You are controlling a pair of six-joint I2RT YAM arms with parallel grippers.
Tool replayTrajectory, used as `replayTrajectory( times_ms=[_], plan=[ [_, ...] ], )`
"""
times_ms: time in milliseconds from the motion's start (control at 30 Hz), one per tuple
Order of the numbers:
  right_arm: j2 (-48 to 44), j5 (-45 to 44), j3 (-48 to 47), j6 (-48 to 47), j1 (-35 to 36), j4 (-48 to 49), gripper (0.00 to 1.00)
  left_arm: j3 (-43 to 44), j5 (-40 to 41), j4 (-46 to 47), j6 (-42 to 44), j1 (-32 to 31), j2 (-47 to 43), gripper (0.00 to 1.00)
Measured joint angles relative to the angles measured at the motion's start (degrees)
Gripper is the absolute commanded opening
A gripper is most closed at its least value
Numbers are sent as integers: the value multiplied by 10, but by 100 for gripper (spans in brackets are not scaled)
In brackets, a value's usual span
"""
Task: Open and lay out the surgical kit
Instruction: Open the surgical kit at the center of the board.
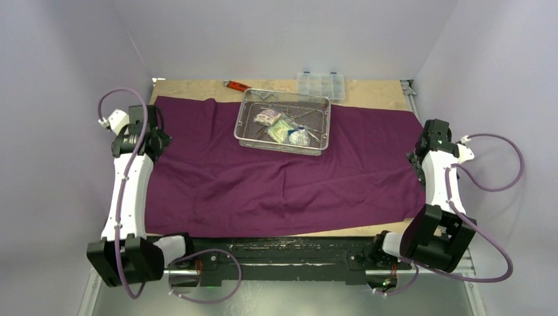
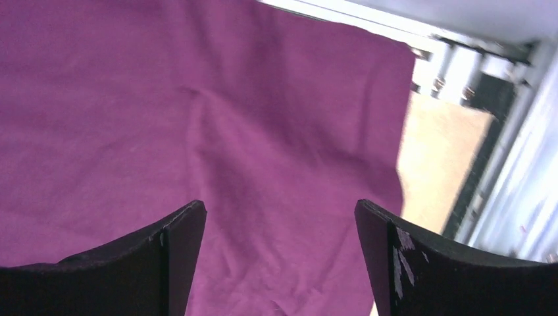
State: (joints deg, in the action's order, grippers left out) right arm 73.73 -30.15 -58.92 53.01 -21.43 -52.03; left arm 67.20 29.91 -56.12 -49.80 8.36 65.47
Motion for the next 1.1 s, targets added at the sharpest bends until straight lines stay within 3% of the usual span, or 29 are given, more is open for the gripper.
replayTrajectory(
  times_ms=[300, 500, 700, 900, 1100],
  plan=[
    [2, 175, 20, -156, 26, 210, 93, 84, -163, 157, 115, 0, 205, 70],
    [165, 205, -76, -236, 65, 261, 95, 176, -203, 204, 150, 0, 361, 70],
    [364, 188, -232, -302, 106, 259, 95, 290, -196, 224, 181, 0, 523, 70],
    [460, 160, -309, -342, 133, 239, 92, 391, -160, 206, 194, 0, 642, 69],
    [505, 160, -358, -362, 136, 223, 90, 450, -110, 173, 175, 0, 696, 69]
  ],
)
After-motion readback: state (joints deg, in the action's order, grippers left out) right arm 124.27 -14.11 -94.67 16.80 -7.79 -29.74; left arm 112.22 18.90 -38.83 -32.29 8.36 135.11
